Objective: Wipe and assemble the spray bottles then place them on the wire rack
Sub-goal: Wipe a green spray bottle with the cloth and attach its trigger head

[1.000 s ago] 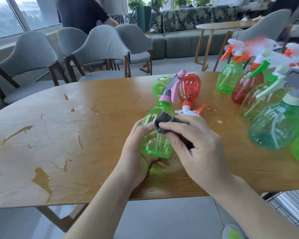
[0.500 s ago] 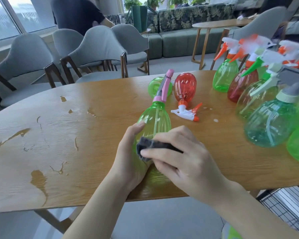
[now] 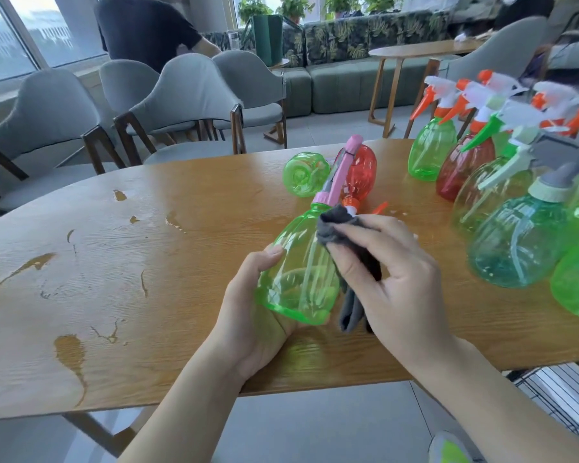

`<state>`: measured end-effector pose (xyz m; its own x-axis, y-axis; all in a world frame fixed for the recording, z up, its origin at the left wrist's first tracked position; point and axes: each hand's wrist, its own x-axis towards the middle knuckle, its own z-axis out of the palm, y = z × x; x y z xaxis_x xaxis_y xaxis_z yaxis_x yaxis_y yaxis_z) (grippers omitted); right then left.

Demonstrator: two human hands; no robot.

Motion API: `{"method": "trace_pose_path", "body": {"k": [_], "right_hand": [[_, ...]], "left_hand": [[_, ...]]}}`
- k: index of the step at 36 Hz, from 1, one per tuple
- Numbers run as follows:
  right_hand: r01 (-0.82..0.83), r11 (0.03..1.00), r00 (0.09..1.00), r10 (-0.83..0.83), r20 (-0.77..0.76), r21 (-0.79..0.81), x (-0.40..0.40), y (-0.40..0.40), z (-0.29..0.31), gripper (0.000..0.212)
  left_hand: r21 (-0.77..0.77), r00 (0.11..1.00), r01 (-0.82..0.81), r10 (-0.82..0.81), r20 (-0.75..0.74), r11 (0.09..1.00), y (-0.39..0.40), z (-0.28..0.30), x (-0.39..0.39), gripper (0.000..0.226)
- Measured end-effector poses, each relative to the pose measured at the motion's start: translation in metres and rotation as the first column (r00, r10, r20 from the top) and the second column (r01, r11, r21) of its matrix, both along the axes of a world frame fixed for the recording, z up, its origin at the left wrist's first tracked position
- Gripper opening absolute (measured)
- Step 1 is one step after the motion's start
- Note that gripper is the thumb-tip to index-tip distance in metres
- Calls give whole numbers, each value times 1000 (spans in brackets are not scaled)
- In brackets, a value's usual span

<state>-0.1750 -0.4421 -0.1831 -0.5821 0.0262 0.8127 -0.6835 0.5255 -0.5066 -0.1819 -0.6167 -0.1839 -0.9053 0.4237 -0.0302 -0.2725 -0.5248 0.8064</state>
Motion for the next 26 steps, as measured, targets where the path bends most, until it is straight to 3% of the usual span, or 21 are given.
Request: {"method": "trace_pose_path", "body": {"k": [6,12,18,22,26], "right_hand": [[37,988,974,-3,226,-148,-4,3,4,26],[6,994,993,8,118,-109,-1,-2,1,21],[-23,999,998,25,62,-30,-3,0,0,21],[-27,995,989,41,145,-92,-3,2,4,23],[-57,998,998,57,26,26,3,-5,-1,18]], "left_hand": [[-32,998,58,-58,-2,998,2,2,2,56],[-37,999,48,-48,-4,998,4,3,3,51],[-67,998,59,-61,-26,996,0,2,2,67],[-93,998,60,-60,1,994,2,1,3,53],[-35,999,41,-41,10,999,3,2,3,45]]}}
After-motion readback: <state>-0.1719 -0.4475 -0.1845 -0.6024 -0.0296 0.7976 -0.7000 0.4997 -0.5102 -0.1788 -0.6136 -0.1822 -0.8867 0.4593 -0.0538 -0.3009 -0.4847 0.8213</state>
